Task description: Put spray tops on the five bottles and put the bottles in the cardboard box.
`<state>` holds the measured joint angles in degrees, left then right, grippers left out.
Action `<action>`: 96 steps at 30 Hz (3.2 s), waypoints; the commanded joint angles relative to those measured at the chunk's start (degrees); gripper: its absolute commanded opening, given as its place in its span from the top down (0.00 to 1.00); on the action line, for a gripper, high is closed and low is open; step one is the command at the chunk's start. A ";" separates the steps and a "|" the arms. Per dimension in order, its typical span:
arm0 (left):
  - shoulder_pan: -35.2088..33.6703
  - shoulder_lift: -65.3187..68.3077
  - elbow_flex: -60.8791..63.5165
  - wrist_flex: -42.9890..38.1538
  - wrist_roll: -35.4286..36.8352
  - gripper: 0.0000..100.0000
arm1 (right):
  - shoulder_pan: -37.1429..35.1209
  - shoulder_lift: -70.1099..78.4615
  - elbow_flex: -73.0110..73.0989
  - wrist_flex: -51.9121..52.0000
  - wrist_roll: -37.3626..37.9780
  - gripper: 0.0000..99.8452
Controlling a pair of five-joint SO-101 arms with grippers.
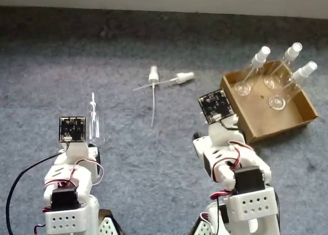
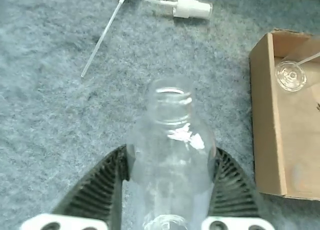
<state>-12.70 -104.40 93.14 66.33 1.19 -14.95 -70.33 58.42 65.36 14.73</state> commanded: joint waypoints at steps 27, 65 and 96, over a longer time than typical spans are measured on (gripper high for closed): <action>4.70 -0.40 1.27 -1.05 -0.35 1.00 | 3.21 -3.65 20.79 -23.69 -10.73 0.90; 4.70 -0.40 3.47 -5.01 -0.35 1.00 | 10.15 -4.09 -4.97 5.32 -10.20 0.90; 4.70 -0.40 3.47 -5.01 -0.35 1.00 | 16.57 -35.12 6.73 -1.63 -7.12 0.90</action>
<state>-8.84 -104.40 95.87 62.64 1.19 0.70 -104.18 65.01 65.54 7.34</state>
